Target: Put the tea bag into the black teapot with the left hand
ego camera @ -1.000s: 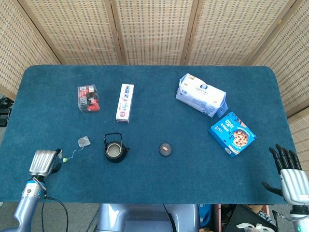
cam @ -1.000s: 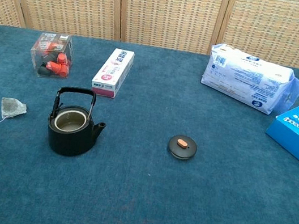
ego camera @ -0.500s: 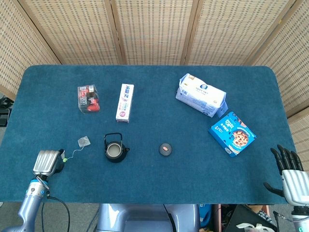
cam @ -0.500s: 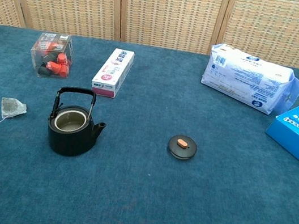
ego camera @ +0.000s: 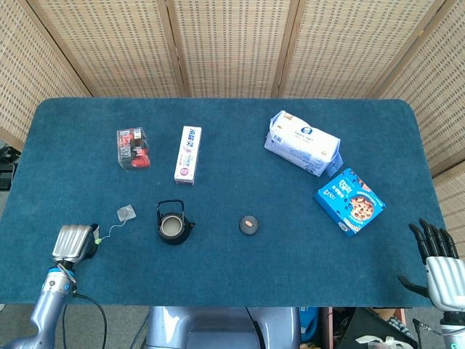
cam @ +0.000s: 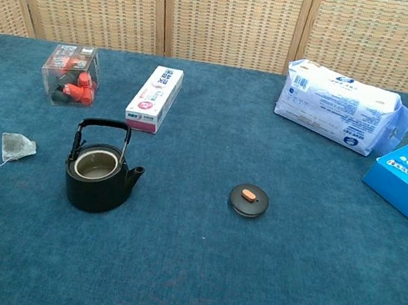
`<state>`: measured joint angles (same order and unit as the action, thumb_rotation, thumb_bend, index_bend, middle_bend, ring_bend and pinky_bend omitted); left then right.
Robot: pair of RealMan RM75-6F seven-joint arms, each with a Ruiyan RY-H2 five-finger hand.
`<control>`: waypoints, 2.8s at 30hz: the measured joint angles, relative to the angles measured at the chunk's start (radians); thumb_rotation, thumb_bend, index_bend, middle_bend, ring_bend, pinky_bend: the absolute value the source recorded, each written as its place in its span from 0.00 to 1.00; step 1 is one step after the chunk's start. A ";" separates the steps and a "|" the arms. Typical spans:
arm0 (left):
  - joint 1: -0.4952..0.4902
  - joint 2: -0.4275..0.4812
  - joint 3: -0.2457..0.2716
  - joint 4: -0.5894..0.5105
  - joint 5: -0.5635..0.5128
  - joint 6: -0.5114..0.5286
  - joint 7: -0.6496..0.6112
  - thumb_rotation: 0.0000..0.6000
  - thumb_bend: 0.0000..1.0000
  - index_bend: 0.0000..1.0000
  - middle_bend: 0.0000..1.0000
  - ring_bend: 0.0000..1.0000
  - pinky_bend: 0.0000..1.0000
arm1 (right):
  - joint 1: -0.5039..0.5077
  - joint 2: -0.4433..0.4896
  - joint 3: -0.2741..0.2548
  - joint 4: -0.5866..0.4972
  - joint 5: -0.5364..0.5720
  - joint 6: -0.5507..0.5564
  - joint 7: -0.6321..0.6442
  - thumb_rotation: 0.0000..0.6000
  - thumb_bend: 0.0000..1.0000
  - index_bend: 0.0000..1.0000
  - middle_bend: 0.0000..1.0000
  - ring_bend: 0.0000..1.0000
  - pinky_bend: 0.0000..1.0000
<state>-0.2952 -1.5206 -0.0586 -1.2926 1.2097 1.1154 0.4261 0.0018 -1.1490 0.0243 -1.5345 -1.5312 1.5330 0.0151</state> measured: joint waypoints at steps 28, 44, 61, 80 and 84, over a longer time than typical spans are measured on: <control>-0.026 -0.013 -0.001 0.005 -0.020 -0.017 -0.015 1.00 0.35 0.59 0.82 0.73 0.65 | -0.001 0.002 0.002 0.000 0.005 -0.010 0.005 1.00 0.06 0.00 0.00 0.00 0.00; -0.034 -0.014 -0.002 0.008 -0.030 -0.020 -0.022 1.00 0.40 0.62 0.83 0.74 0.66 | -0.001 0.005 0.003 0.000 0.007 -0.014 0.008 1.00 0.06 0.00 0.00 0.00 0.00; -0.036 0.010 -0.010 -0.026 -0.014 0.003 -0.058 1.00 0.49 0.62 0.83 0.74 0.66 | -0.002 0.006 0.003 -0.002 0.008 -0.015 0.011 1.00 0.06 0.00 0.00 0.00 0.00; -0.022 0.107 -0.012 -0.192 0.116 0.133 -0.116 1.00 0.50 0.63 0.84 0.74 0.66 | -0.003 0.005 0.003 0.004 0.000 -0.008 0.021 1.00 0.06 0.00 0.00 0.00 0.00; -0.018 0.138 -0.013 -0.249 0.170 0.177 -0.135 1.00 0.49 0.63 0.84 0.74 0.66 | -0.003 0.005 0.003 0.005 0.000 -0.008 0.023 1.00 0.06 0.00 0.00 0.00 0.00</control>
<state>-0.3132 -1.3826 -0.0720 -1.5419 1.3800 1.2924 0.2916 -0.0017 -1.1439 0.0270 -1.5297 -1.5315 1.5249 0.0379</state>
